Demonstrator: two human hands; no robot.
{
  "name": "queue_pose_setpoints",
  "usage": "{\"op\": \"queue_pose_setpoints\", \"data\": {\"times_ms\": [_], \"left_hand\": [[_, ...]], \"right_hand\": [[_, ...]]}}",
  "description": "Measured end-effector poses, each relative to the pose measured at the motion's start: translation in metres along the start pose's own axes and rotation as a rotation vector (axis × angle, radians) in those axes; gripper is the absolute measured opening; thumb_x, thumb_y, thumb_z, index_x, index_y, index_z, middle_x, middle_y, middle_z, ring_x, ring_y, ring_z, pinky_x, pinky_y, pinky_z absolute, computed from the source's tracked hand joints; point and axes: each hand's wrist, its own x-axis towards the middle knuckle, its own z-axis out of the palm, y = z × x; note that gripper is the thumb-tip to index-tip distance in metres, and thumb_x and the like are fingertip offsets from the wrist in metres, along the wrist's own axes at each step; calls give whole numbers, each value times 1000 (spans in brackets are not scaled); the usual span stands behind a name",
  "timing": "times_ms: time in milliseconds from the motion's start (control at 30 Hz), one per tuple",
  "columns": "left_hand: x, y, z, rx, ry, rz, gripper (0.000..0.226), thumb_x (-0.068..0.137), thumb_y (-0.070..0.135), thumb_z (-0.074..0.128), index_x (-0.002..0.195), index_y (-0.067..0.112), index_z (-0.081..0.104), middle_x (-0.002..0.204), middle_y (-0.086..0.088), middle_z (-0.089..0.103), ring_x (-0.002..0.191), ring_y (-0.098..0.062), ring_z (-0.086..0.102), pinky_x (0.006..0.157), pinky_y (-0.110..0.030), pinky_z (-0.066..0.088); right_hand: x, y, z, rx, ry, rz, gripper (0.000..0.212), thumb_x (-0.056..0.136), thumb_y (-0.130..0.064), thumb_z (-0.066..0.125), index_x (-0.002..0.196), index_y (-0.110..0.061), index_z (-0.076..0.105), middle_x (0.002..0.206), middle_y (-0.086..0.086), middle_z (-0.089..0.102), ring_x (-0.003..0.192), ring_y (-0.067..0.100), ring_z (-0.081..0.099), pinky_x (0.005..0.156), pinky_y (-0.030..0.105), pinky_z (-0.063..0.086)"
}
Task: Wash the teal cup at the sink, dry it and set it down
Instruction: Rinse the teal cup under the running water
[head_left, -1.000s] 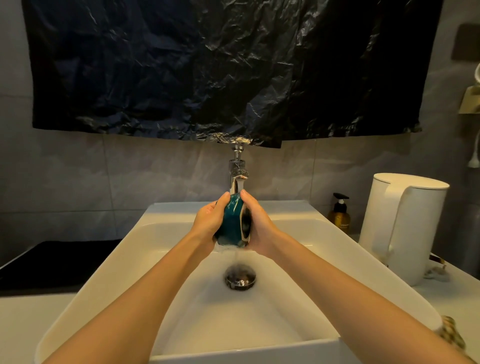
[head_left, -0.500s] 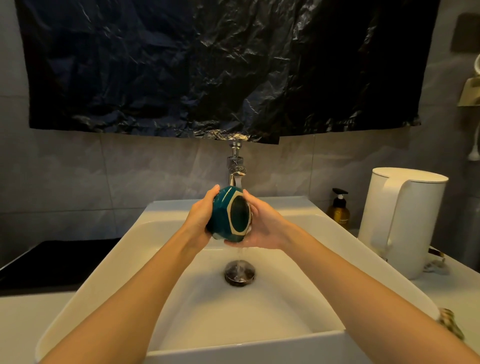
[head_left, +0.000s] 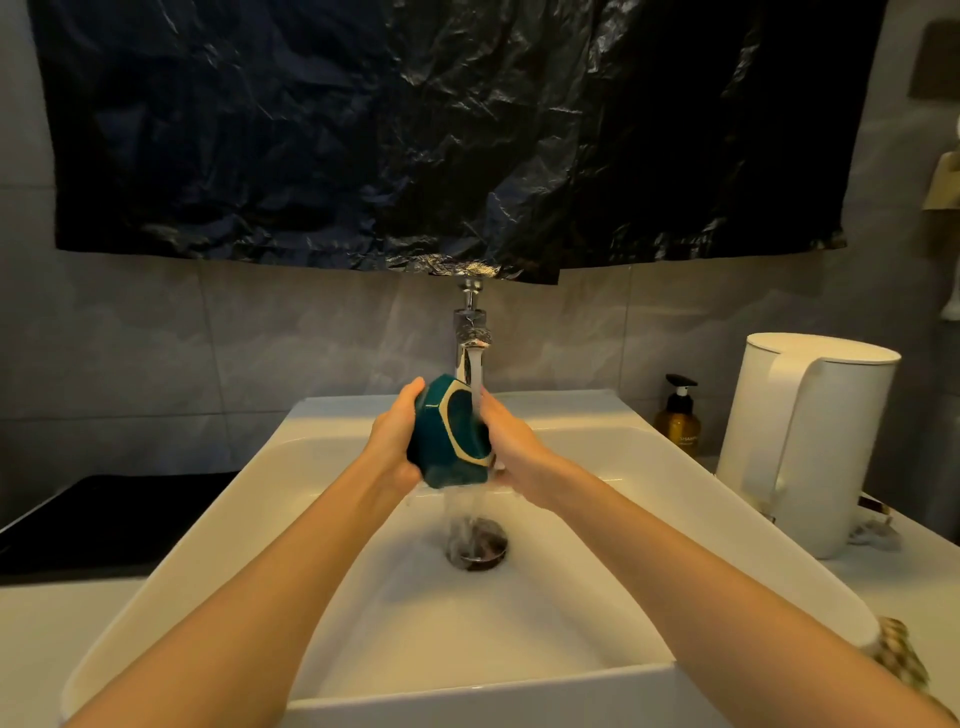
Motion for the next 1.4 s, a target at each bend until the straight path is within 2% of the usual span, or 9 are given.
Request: {"op": "queue_pose_setpoints", "data": {"times_ms": [133,233,367,500,767,933,1067,1233,1400], "left_hand": [[4,1,1,-72,53,-13,46,88,52,53,114,15,62,109,-13,66,94,-30,62,68,-43,52],[6,2,-4,-69,111,-20,46,89,50,52,118,15,58,108,-12,64,96,-30,59,70,-46,49],[7,2,-5,-44,121,-13,47,91,50,50,120,14,57,109,-11,63,99,-29,58,75,-45,50],[6,-2,1,-40,108,37,46,92,49,49,118,12,58,109,-12,63,100,-28,60,80,-42,50],[6,-12,7,-59,81,-28,40,93,47,49,112,13,57,114,-14,60,108,-32,56,96,-49,47],[3,-13,9,5,24,-6,42,93,50,45,107,14,60,108,-13,64,104,-31,59,90,-47,50],[3,-11,3,-24,86,-4,42,93,46,47,114,11,58,109,-14,61,102,-30,58,85,-45,49],[-5,-13,12,16,29,-17,35,95,44,45,100,12,58,94,-13,62,84,-27,59,74,-42,50],[-4,-11,13,81,97,56,37,95,46,44,105,13,57,104,-13,63,97,-27,59,86,-42,51]], "right_hand": [[-5,4,5,-340,-102,-295,47,100,-30,23,143,-14,29,148,11,33,129,27,39,102,35,39],[-13,7,17,-215,-253,-255,43,101,-43,25,136,-21,37,138,15,46,128,31,43,107,40,40],[-13,8,17,-209,-299,-198,52,101,-54,14,135,-25,38,129,12,52,122,22,50,94,22,45],[-6,11,1,-444,-258,-110,51,101,-42,14,137,-13,35,138,16,47,129,31,42,111,43,33],[-23,3,-6,-342,-302,-145,57,98,-59,7,145,-33,24,133,-6,43,111,0,46,81,5,36],[-7,19,-11,-427,-254,-176,53,99,-46,13,143,-19,27,141,5,40,125,21,42,98,24,37],[-18,15,-1,-327,-290,-150,73,92,-70,18,148,-24,29,145,1,42,132,15,39,113,34,28],[-20,9,0,-208,-204,-142,64,97,-62,8,148,-26,23,138,2,41,123,14,42,100,24,34],[-16,24,3,-385,-160,-150,67,80,-57,21,131,-19,40,128,12,53,117,26,51,106,48,38]]}}
